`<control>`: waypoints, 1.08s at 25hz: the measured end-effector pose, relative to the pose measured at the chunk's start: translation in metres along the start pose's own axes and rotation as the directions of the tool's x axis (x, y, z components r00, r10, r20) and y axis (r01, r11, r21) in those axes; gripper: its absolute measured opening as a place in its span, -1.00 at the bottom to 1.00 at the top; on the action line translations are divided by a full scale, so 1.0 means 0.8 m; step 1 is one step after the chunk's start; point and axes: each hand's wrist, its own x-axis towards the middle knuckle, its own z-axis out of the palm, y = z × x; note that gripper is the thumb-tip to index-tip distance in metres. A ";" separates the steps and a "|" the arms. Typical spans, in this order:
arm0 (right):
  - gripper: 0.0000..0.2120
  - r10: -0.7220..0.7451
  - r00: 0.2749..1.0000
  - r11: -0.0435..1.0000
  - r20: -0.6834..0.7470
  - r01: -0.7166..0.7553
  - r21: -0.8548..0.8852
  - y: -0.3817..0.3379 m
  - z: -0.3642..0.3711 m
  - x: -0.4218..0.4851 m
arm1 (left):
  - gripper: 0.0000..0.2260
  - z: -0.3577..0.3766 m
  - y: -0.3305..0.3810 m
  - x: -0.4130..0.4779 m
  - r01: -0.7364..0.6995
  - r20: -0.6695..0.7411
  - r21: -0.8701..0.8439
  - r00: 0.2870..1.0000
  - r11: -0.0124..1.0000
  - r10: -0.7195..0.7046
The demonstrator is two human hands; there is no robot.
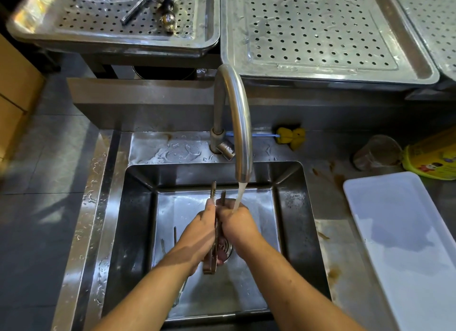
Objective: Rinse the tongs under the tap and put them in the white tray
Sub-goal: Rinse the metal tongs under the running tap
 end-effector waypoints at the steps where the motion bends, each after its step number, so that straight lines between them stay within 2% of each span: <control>1: -0.81 -0.005 1.000 1.000 -0.029 0.005 0.000 -0.001 -0.002 0.000 | -0.32 0.001 -0.002 -0.002 0.015 0.011 -0.018 1.000 1.000 -0.015; 4: -0.71 -0.013 0.996 0.997 -0.092 0.005 -0.082 -0.004 -0.013 0.003 | -0.23 0.008 -0.008 -0.009 0.046 0.053 -0.028 0.998 0.999 -0.044; 9: -0.84 -0.042 0.991 0.987 0.127 0.061 -0.148 -0.004 -0.018 -0.003 | -0.29 0.012 -0.008 -0.011 0.055 0.023 -0.083 0.998 0.995 -0.053; 13: -0.76 -0.017 1.000 0.996 -0.011 0.016 -0.083 -0.008 -0.023 0.004 | -0.17 0.012 -0.008 -0.018 0.068 0.083 -0.089 0.995 0.994 -0.061; 17: -0.84 -0.038 0.993 0.999 0.115 0.042 -0.031 -0.003 -0.014 -0.011 | -0.26 0.013 0.003 -0.013 0.049 0.006 -0.108 0.999 0.993 -0.049; 20: -0.74 -0.010 1.000 0.998 -0.008 0.010 -0.066 -0.007 -0.022 -0.004 | -0.22 0.016 0.002 -0.013 0.062 0.056 -0.105 0.997 0.992 -0.057; 22: -0.77 -0.023 1.000 0.998 0.018 0.024 -0.052 -0.007 -0.022 -0.008 | -0.22 0.018 0.000 -0.014 0.066 0.065 -0.111 0.996 0.992 -0.059; 25: -0.84 -0.046 0.989 0.998 0.143 0.051 -0.031 -0.001 -0.018 -0.019 | -0.24 0.015 0.000 -0.015 0.077 0.058 -0.151 0.996 0.985 -0.069; 27: -0.78 0.004 0.998 1.000 0.058 -0.003 -0.026 -0.005 -0.021 -0.012 | -0.25 0.011 -0.002 -0.017 0.082 0.099 -0.142 0.993 0.986 -0.068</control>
